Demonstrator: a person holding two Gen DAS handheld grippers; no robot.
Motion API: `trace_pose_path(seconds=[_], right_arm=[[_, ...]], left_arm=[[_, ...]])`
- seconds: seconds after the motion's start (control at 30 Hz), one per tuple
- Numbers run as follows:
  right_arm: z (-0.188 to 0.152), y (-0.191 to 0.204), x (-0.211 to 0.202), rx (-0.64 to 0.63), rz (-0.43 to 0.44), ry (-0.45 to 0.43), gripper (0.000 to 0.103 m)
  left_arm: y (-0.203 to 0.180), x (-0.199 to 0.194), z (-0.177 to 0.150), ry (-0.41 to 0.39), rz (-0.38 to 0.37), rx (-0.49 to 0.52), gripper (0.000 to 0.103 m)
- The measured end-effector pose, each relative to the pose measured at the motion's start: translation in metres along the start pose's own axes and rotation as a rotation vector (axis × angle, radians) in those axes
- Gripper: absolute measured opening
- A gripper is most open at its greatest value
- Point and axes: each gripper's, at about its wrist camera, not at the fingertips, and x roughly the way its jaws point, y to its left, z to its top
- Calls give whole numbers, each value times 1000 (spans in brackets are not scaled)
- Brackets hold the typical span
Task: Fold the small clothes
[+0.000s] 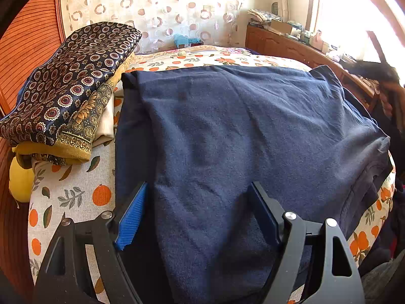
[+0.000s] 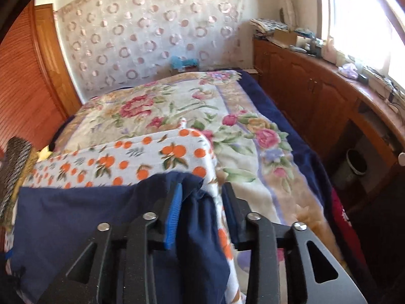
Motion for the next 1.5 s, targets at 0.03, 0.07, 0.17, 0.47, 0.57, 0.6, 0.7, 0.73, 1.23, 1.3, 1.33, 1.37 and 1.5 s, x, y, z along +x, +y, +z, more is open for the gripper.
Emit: trace_pose_path(seconds=[0.03, 0.07, 0.17, 0.47, 0.57, 0.6, 0.7, 0.73, 1.23, 1.3, 1.33, 1.37, 1.5], right_arm=[[-9, 1, -7, -14, 24, -1, 44], [-20, 4, -13, -34, 41, 3, 44], [-53, 6, -35, -111, 75, 19, 44], [-143, 15, -76, -201, 161, 55, 44], [-152, 21, -83, -199, 203, 37, 44], [-150, 22, -83, -199, 209, 27, 44], [-153, 37, -84, -211, 246, -2, 44], [-155, 43, -86, -218, 266, -12, 44], [-208, 83, -109, -448, 327, 44, 33], [-206, 86, -98, -468, 295, 70, 29], [-207, 86, -95, -477, 276, 85, 22], [-205, 86, -88, -484, 259, 96, 17], [-206, 82, -91, -506, 287, 114, 0]], left_arm=[[0, 0, 0, 0, 0, -1, 79], [0, 0, 0, 0, 1, 0, 79], [0, 0, 0, 0, 1, 0, 79], [0, 0, 0, 0, 3, -2, 79], [0, -2, -1, -1, 8, -7, 79], [1, -3, -2, -2, 8, -9, 79], [2, -4, -4, -3, 10, -15, 79], [2, -4, -4, -3, 11, -15, 79], [4, -6, -4, -14, -4, -37, 79], [4, -6, -5, -14, -4, -38, 79], [5, -6, -5, -14, -4, -38, 79], [5, -6, -5, -14, -4, -39, 79], [9, -10, -5, -32, 13, -70, 79]])
